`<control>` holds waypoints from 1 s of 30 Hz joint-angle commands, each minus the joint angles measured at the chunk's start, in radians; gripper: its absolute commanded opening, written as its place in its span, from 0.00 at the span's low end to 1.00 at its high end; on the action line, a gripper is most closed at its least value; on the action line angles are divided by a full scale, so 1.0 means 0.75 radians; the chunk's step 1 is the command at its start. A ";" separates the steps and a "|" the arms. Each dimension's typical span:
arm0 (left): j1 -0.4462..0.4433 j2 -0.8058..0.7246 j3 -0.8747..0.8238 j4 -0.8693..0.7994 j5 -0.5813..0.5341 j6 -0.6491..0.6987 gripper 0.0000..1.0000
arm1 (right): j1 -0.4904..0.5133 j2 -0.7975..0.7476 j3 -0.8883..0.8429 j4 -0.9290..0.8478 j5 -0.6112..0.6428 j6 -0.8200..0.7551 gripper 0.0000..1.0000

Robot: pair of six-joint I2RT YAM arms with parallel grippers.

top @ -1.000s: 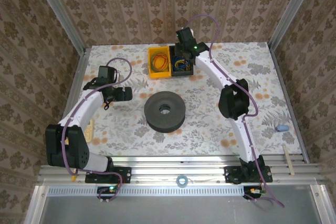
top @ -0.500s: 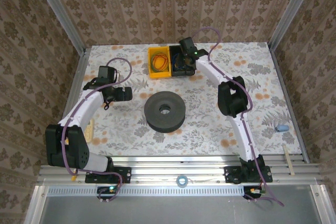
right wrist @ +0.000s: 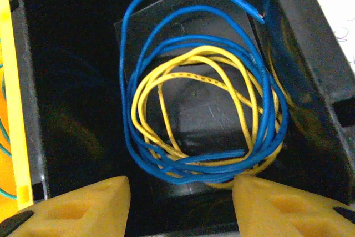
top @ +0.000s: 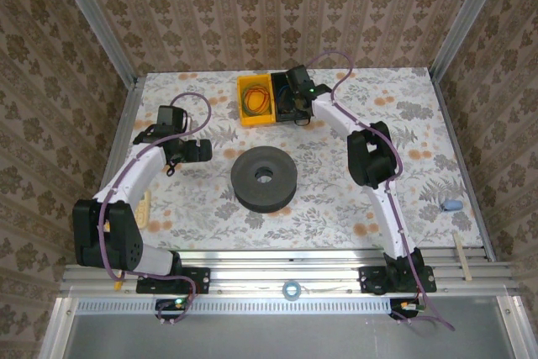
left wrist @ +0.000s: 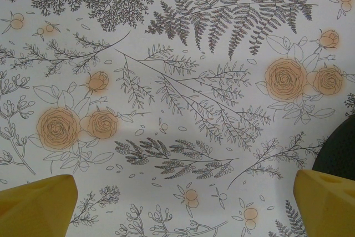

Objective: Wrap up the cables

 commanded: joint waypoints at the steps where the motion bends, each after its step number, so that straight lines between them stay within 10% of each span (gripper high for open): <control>1: -0.003 -0.022 -0.004 -0.018 0.009 0.028 1.00 | -0.010 0.019 -0.001 0.016 -0.033 0.055 0.54; 30: -0.004 -0.037 -0.017 -0.019 -0.001 0.031 1.00 | -0.025 -0.028 -0.223 0.472 -0.007 0.321 0.51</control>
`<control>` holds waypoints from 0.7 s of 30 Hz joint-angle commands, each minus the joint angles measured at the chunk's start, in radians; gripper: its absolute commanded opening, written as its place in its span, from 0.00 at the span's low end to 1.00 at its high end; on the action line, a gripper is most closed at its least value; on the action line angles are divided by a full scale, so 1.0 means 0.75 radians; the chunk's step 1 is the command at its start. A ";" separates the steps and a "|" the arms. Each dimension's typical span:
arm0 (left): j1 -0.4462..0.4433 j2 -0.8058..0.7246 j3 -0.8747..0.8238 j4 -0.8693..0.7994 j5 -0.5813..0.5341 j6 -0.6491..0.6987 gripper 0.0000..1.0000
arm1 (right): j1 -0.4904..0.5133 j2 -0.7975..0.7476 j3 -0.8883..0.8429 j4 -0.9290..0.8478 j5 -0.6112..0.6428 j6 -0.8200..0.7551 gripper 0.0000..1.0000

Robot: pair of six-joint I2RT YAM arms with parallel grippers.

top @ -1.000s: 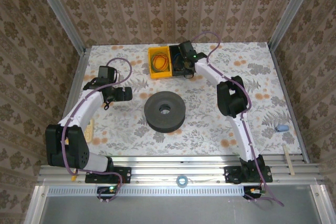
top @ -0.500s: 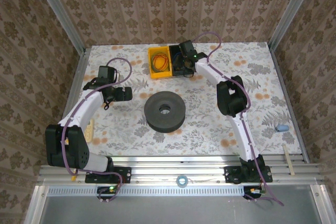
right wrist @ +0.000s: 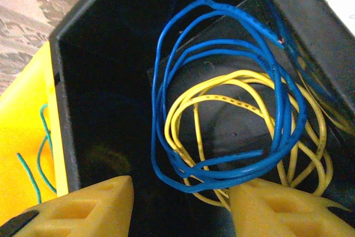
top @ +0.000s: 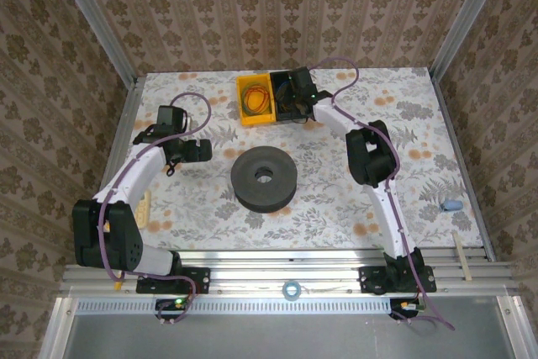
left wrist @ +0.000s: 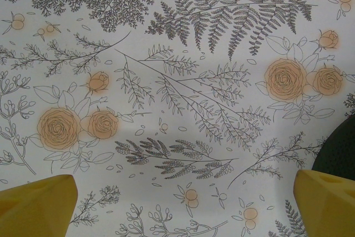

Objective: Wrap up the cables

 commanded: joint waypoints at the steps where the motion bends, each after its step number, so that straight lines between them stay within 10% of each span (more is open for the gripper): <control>1: -0.004 -0.034 -0.014 -0.020 -0.001 0.032 1.00 | -0.008 -0.049 -0.100 0.084 0.055 0.082 0.51; 21: -0.004 -0.032 -0.003 -0.024 0.000 0.034 1.00 | -0.014 0.022 -0.020 0.106 0.108 0.161 0.29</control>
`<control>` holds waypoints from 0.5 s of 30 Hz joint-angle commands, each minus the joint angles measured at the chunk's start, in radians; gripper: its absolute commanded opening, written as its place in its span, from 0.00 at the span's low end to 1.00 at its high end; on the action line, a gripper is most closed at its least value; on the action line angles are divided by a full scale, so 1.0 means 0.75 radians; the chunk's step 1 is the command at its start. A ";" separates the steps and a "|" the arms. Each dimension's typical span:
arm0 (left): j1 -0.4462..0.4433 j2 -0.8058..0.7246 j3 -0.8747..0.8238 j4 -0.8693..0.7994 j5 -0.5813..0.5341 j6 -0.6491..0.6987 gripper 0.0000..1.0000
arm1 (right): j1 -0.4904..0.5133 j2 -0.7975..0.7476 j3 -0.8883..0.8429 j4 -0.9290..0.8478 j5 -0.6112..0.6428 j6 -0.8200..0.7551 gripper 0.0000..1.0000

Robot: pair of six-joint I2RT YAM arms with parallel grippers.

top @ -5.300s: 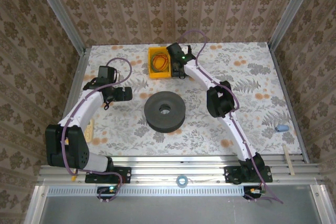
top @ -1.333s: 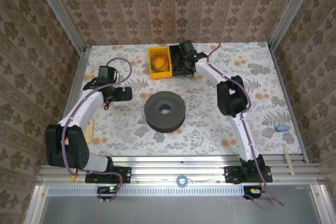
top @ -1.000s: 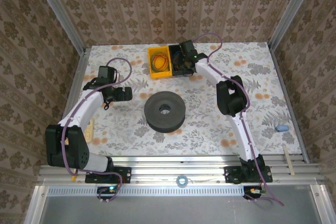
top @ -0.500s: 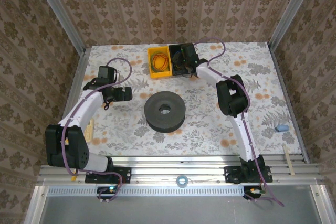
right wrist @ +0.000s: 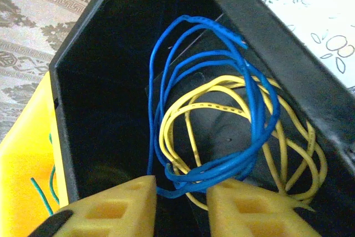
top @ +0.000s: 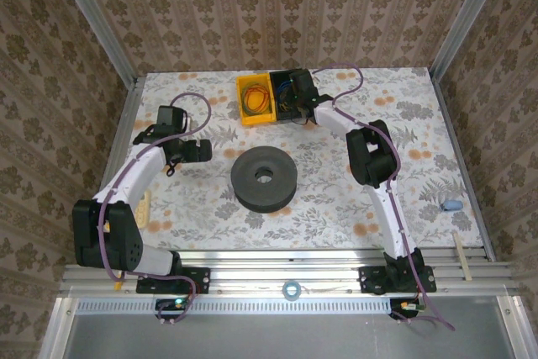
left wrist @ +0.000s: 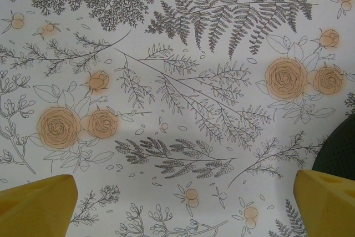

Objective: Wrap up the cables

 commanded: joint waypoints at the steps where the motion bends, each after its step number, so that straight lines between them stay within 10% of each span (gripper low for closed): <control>1: -0.003 -0.032 -0.001 -0.025 -0.002 0.033 1.00 | -0.010 0.042 0.056 0.004 0.060 0.024 0.27; 15: -0.004 -0.027 -0.006 -0.022 -0.005 0.035 1.00 | -0.023 0.029 0.065 0.032 0.023 0.001 0.00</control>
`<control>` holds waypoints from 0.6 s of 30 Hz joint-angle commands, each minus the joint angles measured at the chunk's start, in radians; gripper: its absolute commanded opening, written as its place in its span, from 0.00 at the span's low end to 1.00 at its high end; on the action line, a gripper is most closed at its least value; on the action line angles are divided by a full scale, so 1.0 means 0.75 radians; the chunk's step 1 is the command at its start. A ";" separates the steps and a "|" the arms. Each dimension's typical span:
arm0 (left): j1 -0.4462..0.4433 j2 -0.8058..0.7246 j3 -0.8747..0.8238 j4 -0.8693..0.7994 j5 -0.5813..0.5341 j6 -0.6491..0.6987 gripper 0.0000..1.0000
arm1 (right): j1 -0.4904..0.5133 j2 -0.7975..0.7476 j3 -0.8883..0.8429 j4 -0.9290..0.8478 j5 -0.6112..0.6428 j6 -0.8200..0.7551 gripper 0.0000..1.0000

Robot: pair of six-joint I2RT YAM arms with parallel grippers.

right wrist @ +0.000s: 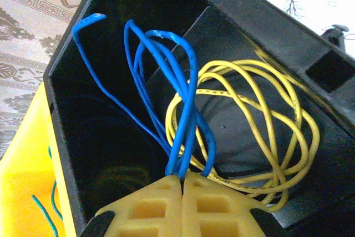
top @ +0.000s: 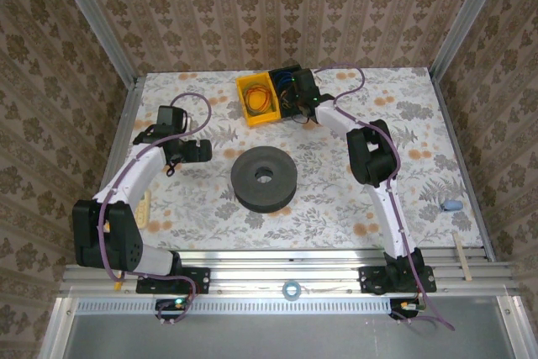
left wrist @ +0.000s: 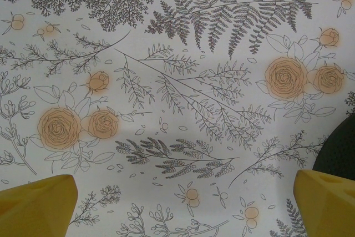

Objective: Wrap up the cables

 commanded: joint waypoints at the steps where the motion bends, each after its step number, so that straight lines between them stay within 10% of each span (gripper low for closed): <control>1: -0.003 -0.027 -0.005 -0.022 -0.004 0.024 1.00 | -0.009 0.012 0.046 0.028 0.020 -0.011 0.00; 18: -0.004 -0.025 -0.006 -0.023 -0.009 0.024 1.00 | -0.014 -0.195 -0.124 0.177 -0.067 -0.120 0.00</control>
